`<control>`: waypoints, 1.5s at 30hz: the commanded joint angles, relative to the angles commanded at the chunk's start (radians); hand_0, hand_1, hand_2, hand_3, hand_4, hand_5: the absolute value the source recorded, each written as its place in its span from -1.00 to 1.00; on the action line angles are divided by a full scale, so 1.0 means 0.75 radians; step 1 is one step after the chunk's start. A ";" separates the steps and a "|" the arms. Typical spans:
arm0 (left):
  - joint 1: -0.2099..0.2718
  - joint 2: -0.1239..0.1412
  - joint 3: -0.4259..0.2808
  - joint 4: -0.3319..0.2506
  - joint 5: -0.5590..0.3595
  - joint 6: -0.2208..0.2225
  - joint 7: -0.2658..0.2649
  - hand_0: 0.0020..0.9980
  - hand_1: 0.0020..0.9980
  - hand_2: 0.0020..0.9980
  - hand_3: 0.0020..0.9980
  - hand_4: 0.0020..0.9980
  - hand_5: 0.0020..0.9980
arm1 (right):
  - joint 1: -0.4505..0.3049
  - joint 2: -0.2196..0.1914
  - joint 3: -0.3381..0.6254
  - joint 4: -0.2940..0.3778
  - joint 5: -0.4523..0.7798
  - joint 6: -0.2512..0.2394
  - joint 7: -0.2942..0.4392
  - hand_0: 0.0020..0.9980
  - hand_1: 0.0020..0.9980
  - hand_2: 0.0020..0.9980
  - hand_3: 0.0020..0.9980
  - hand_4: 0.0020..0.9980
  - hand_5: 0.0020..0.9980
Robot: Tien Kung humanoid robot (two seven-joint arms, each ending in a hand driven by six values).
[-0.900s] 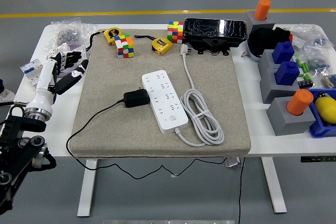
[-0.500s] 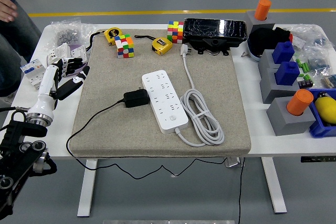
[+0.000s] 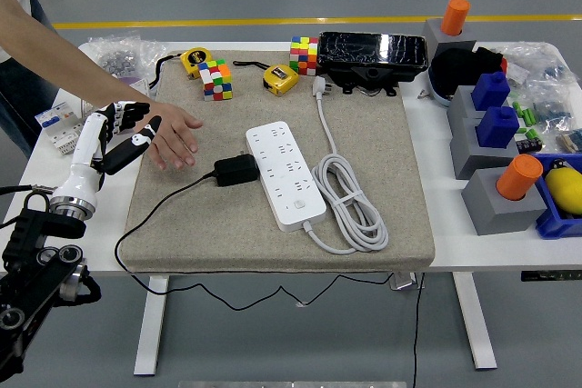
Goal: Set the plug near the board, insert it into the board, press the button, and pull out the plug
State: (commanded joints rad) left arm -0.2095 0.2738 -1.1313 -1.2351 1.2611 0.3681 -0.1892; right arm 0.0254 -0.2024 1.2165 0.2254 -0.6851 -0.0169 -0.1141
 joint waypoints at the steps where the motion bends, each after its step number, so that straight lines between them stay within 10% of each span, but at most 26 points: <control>1: 0.000 0.001 -0.001 -0.001 0.000 0.000 0.000 0.52 0.51 0.44 0.31 0.49 -0.10 | 0.001 0.001 -0.002 0.000 0.000 0.001 -0.001 0.08 0.31 0.29 0.12 0.80 -0.17; 45: -0.075 0.033 -0.026 -0.012 -0.018 0.001 -0.003 0.52 0.50 0.44 0.32 0.48 -0.12 | 0.086 -0.035 -0.111 0.013 0.037 0.011 -0.004 0.07 0.30 0.29 0.12 0.80 -0.16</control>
State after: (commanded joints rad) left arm -0.2661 0.2984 -1.1506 -1.2443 1.2477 0.3686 -0.1915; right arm 0.0899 -0.2283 1.1334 0.2354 -0.6571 -0.0087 -0.1171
